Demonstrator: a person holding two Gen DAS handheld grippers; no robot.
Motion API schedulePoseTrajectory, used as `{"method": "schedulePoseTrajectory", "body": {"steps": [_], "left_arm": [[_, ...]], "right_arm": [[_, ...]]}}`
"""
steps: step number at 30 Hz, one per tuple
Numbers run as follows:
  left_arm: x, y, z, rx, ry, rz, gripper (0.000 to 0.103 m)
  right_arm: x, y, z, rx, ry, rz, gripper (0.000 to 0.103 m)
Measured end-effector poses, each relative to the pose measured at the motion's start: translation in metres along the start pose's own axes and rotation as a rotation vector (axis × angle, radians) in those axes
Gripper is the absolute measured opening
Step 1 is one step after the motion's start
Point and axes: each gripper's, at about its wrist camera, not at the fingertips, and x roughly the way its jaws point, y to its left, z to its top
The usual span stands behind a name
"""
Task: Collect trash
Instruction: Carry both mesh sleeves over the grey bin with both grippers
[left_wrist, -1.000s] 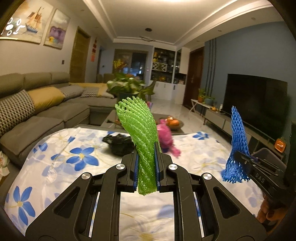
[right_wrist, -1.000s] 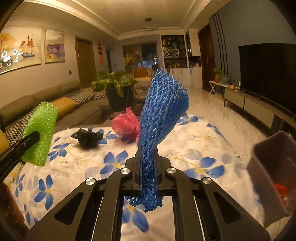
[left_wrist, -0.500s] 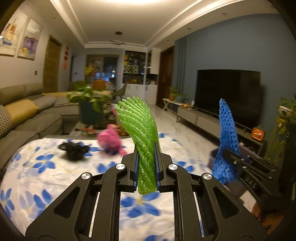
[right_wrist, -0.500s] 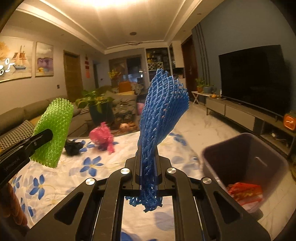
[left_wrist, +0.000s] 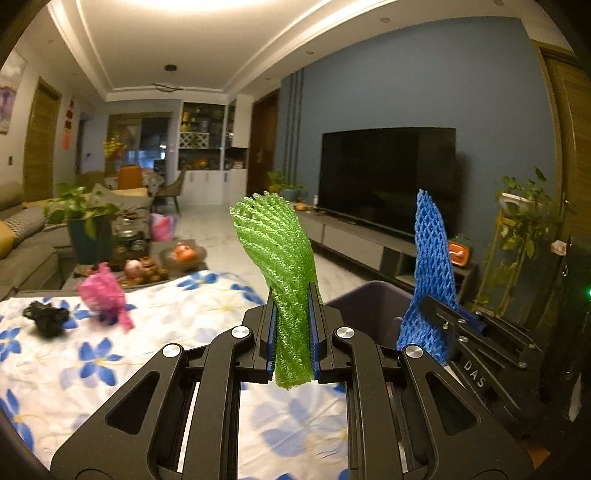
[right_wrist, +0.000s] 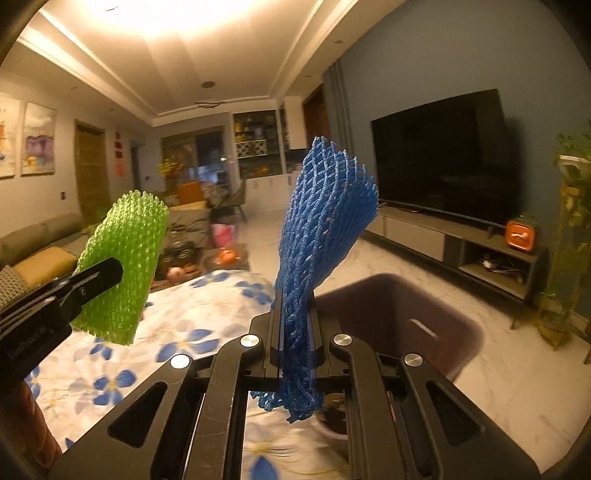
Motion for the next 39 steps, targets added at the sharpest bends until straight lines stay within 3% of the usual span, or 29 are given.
{"method": "schedulePoseTrajectory", "body": {"steps": [9, 39], "left_arm": [[0.036, -0.035, -0.008, 0.014, 0.038, -0.104, 0.013], [0.091, -0.062, -0.023, 0.054, 0.096, -0.19, 0.014]], "right_arm": [[0.002, -0.032, -0.007, 0.021, 0.002, -0.067, 0.01], [0.021, -0.046, -0.012, 0.024, 0.022, -0.096, 0.01]]}}
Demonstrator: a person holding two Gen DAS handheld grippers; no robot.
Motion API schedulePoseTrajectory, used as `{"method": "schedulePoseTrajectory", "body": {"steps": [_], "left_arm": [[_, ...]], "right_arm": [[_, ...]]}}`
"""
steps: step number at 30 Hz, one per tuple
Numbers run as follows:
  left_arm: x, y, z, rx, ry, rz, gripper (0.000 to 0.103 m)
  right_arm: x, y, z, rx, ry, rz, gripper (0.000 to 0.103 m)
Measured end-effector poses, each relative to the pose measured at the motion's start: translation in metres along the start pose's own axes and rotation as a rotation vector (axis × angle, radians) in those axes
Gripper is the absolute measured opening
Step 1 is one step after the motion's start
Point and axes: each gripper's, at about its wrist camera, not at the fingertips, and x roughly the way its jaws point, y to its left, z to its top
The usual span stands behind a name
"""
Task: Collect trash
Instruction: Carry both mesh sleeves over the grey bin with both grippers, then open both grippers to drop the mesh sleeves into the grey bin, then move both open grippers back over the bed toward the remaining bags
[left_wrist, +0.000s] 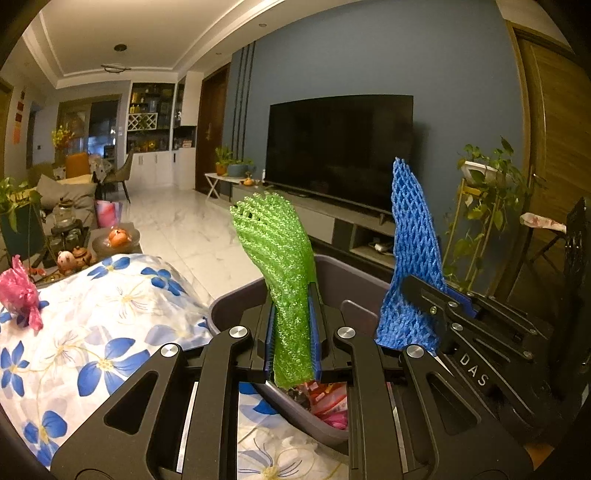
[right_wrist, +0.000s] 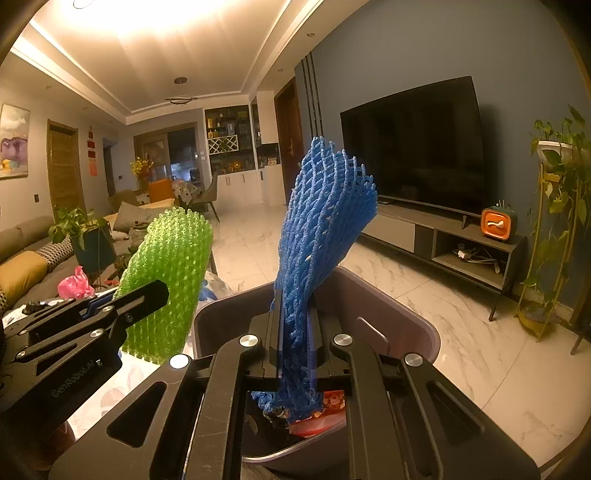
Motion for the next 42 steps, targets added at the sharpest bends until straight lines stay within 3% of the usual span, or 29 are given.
{"method": "schedulePoseTrajectory", "body": {"steps": [13, 17, 24, 28, 32, 42], "left_arm": [[0.017, -0.009, -0.003, 0.023, 0.012, -0.028, 0.015], [0.022, -0.009, -0.004, 0.019, 0.018, -0.033, 0.016], [0.03, -0.009, -0.009, 0.018, 0.038, -0.036, 0.024], [0.032, -0.008, -0.011, 0.012, 0.039, -0.035, 0.055], [0.029, -0.007, -0.011, 0.004, 0.019, -0.015, 0.073], [0.004, 0.017, -0.012, -0.035, -0.001, 0.082, 0.085]], "right_arm": [[0.012, -0.006, -0.002, 0.021, 0.013, 0.005, 0.011], [0.016, -0.011, -0.003, 0.035, 0.021, 0.002, 0.028], [0.02, -0.014, -0.006, 0.057, 0.029, -0.008, 0.04], [0.02, -0.018, -0.006, 0.071, 0.028, -0.024, 0.044], [0.015, -0.022, -0.006, 0.086, 0.019, -0.041, 0.046], [-0.002, -0.017, 0.0, 0.088, -0.031, -0.057, 0.064]]}}
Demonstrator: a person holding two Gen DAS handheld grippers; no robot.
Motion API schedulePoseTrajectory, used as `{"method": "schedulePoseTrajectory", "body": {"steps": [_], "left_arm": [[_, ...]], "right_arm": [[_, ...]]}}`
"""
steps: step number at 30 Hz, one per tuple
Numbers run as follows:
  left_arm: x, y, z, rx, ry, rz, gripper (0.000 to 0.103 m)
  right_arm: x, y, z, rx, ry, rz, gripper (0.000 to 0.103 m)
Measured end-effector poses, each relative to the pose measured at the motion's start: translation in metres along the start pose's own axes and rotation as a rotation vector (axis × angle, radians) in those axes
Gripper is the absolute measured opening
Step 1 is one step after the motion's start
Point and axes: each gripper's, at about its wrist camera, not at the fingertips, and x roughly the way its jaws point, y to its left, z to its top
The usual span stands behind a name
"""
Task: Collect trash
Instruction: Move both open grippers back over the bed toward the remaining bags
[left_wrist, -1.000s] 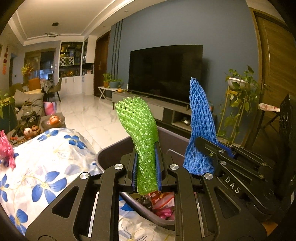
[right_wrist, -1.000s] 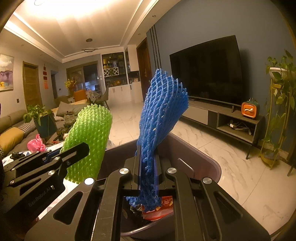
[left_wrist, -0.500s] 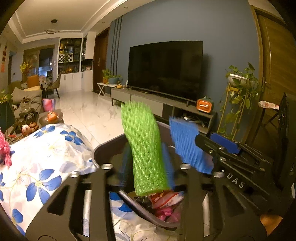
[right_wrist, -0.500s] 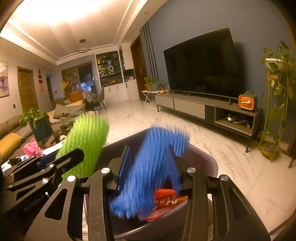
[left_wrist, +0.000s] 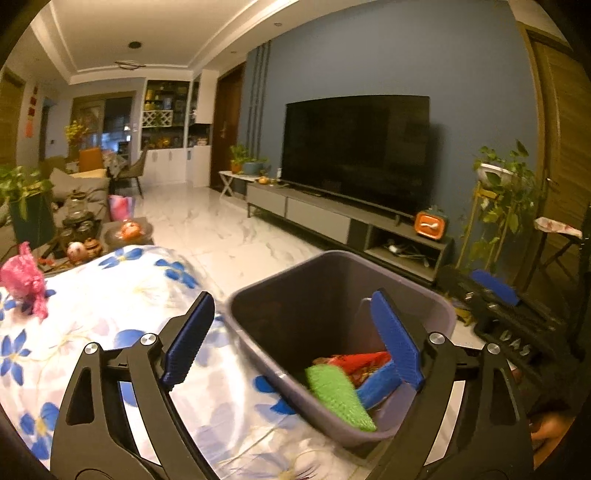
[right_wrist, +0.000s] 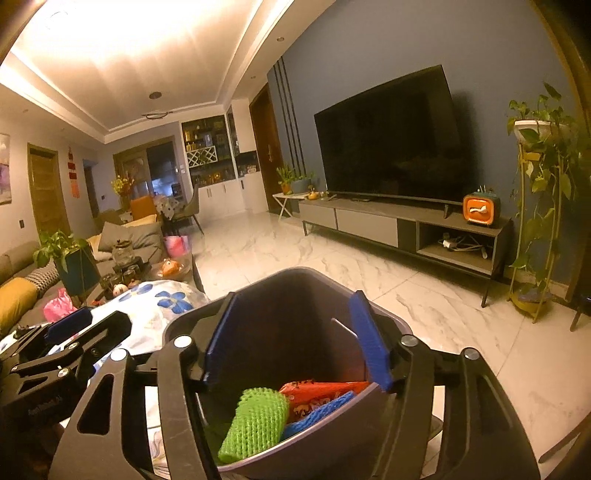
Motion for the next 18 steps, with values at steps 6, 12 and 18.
{"method": "schedulePoseTrajectory", "body": {"steps": [6, 12, 18], "left_arm": [[-0.027, 0.038, -0.002, -0.043, -0.01, 0.128, 0.087], [-0.061, 0.088, -0.009, -0.078, -0.02, 0.294, 0.088], [-0.099, 0.146, -0.019, -0.109, -0.016, 0.446, 0.089]], "right_arm": [[-0.013, 0.012, 0.003, -0.003, -0.03, 0.013, 0.072], [-0.02, 0.039, 0.002, -0.013, -0.036, 0.054, 0.078], [-0.024, 0.088, -0.008, -0.049, -0.026, 0.128, 0.079]]}}
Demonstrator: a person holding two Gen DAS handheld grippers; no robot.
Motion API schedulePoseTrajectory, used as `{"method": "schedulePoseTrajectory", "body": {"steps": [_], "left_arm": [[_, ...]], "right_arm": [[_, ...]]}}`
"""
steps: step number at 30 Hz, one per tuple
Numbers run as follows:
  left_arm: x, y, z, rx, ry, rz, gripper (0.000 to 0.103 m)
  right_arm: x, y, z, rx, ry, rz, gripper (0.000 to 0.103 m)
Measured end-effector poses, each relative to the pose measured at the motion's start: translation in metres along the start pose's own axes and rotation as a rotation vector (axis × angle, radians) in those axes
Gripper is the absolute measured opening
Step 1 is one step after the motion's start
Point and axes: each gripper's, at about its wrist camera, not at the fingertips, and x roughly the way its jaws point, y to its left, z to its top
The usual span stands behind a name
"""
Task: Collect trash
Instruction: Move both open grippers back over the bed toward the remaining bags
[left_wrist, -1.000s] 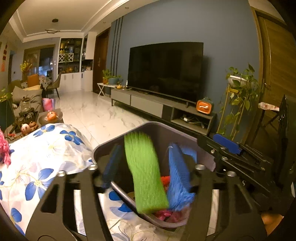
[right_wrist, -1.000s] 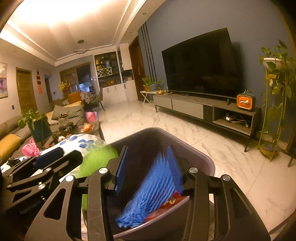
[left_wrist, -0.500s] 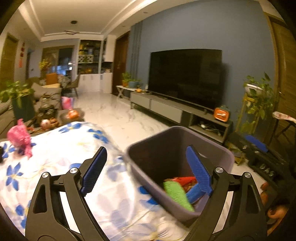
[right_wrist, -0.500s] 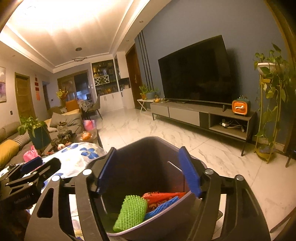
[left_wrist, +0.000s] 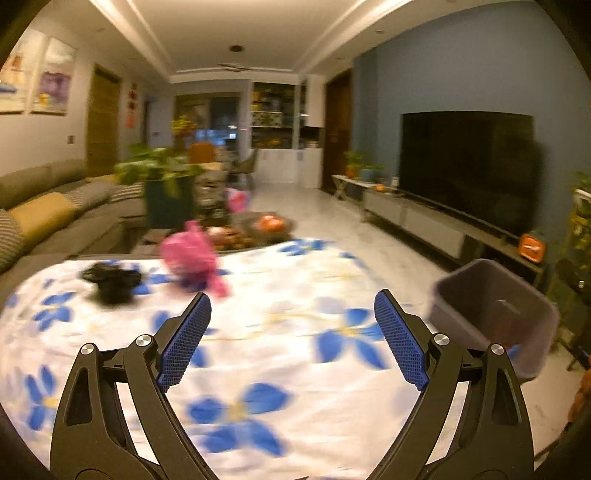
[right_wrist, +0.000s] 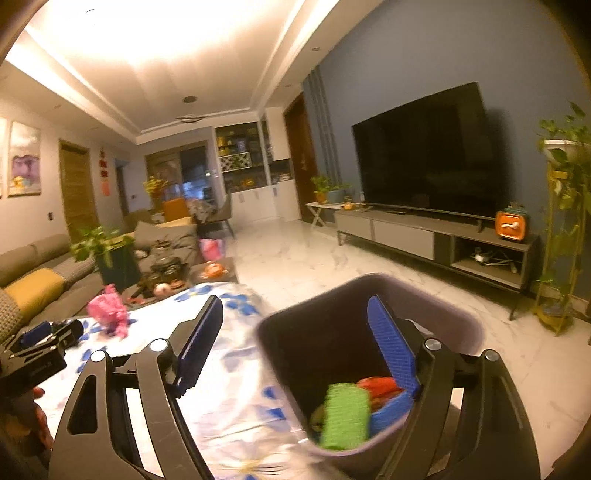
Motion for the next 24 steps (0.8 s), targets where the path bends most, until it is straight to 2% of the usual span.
{"method": "schedulePoseTrajectory", "body": {"steps": [5, 14, 20, 24], "left_arm": [[-0.008, 0.07, 0.003, -0.05, 0.006, 0.119, 0.089], [-0.019, 0.166, 0.018, -0.128, -0.008, 0.303, 0.09], [-0.009, 0.199, 0.033, -0.136, -0.026, 0.37, 0.09], [0.006, 0.222, 0.045, -0.18, -0.049, 0.399, 0.09]], "right_arm": [[0.008, 0.051, -0.007, -0.035, 0.022, 0.078, 0.079], [0.041, 0.149, -0.012, -0.107, 0.063, 0.222, 0.082], [0.085, 0.214, -0.015, -0.144, 0.098, 0.296, 0.083], [0.121, 0.254, -0.016, -0.171, 0.118, 0.324, 0.085]]}}
